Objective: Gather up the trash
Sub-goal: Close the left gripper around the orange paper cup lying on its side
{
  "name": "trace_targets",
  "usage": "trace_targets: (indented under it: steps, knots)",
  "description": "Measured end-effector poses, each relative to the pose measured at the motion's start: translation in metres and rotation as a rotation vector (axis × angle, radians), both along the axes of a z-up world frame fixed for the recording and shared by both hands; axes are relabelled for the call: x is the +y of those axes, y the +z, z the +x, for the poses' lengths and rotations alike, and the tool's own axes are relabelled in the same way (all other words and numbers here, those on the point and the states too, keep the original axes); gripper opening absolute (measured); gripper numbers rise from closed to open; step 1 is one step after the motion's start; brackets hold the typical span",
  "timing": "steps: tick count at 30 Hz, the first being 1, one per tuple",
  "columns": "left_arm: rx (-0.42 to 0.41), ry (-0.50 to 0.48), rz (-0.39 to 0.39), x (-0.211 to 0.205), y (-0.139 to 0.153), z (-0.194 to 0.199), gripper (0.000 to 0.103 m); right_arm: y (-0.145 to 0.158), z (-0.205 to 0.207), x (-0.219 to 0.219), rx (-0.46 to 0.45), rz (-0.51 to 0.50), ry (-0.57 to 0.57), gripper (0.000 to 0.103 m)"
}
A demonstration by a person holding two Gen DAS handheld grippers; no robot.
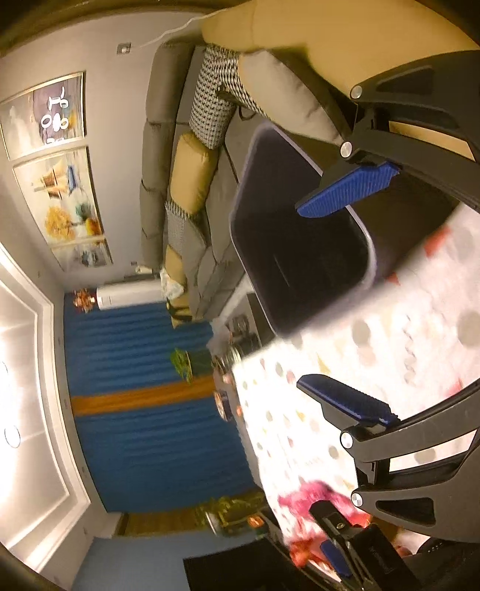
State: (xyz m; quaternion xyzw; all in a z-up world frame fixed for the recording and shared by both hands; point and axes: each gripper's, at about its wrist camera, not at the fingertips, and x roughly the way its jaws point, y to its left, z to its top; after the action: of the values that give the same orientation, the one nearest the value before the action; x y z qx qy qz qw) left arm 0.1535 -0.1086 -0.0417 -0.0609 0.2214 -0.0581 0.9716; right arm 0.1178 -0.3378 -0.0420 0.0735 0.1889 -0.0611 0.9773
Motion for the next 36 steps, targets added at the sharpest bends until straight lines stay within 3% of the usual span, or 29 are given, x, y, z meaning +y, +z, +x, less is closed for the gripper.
trace_targets:
  steps: [9, 14, 20, 25, 36]
  knots:
    - [-0.026, 0.218, 0.049, 0.097, -0.007, -0.066, 0.097, 0.005, -0.02, 0.068, -0.025, 0.002, 0.153, 0.085]
    - [-0.006, 0.282, 0.035, 0.147, -0.012, -0.092, 0.097, 0.002, -0.031, 0.109, -0.032, 0.007, 0.247, 0.085]
    - [0.027, 0.294, 0.028, 0.191, -0.026, -0.113, 0.097, 0.002, -0.037, 0.147, -0.021, 0.009, 0.331, 0.085]
    - [0.084, 0.226, 0.034, 0.209, -0.039, -0.112, 0.097, 0.0, -0.043, 0.174, -0.015, 0.001, 0.378, 0.085]
    - [0.193, 0.189, 0.05, 0.22, -0.059, -0.093, 0.097, -0.003, -0.042, 0.21, 0.002, -0.013, 0.44, 0.085]
